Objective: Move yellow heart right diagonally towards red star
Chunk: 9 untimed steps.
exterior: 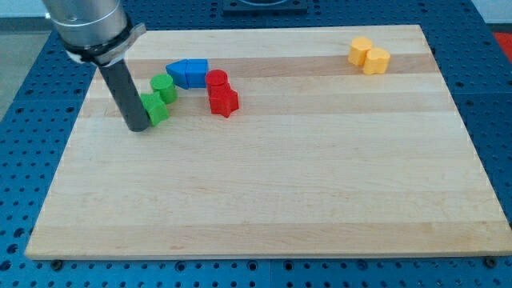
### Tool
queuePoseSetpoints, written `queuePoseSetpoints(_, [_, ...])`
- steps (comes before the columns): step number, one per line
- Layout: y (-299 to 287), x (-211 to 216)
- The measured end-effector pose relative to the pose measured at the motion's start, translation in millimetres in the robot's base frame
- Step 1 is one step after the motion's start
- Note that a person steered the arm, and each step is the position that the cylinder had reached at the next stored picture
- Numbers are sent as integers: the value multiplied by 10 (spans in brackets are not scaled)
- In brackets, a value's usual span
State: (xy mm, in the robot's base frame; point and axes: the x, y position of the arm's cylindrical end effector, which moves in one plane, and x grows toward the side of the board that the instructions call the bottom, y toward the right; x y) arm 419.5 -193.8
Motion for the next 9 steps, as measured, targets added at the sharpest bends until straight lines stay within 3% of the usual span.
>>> queuePoseSetpoints(1, [65, -88])
queuePoseSetpoints(3, [251, 357])
queuePoseSetpoints(5, [2153, 378])
queuePoseSetpoints(7, [3865, -834])
queuePoseSetpoints(9, [3977, -1035])
